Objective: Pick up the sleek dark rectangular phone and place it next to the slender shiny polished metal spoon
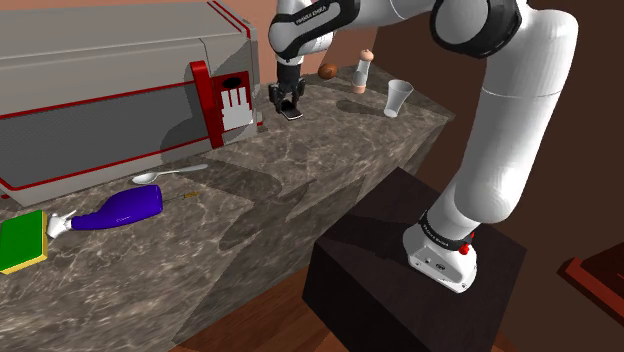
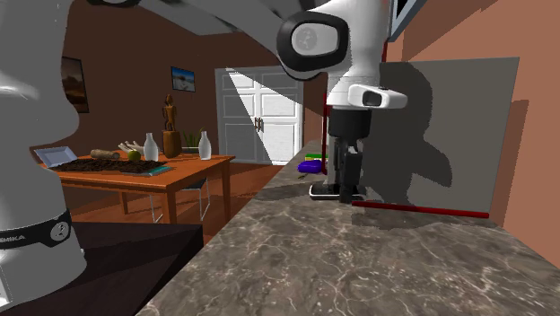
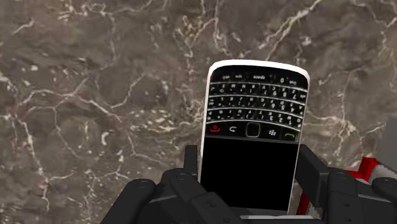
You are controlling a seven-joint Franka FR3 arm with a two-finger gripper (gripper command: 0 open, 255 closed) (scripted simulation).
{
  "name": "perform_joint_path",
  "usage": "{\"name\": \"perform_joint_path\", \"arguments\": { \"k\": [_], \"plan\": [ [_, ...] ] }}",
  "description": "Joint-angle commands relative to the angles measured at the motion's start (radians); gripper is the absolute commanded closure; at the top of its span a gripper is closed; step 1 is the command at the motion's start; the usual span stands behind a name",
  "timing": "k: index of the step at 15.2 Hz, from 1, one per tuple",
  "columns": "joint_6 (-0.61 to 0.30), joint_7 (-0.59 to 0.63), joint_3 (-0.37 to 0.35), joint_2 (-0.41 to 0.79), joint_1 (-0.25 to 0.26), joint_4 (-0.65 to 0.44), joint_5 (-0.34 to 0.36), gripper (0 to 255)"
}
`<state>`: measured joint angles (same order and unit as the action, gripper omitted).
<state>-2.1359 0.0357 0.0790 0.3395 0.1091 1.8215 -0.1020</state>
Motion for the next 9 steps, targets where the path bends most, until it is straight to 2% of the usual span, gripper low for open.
{"name": "perform_joint_path", "arguments": {
  "k": [1, 9],
  "plan": [
    [0.003, 0.04, -0.012, 0.023, 0.025, -0.029, 0.002, 255],
    [0.073, 0.195, -0.053, 0.169, 0.128, -0.256, 0.016, 255]
  ]
}}
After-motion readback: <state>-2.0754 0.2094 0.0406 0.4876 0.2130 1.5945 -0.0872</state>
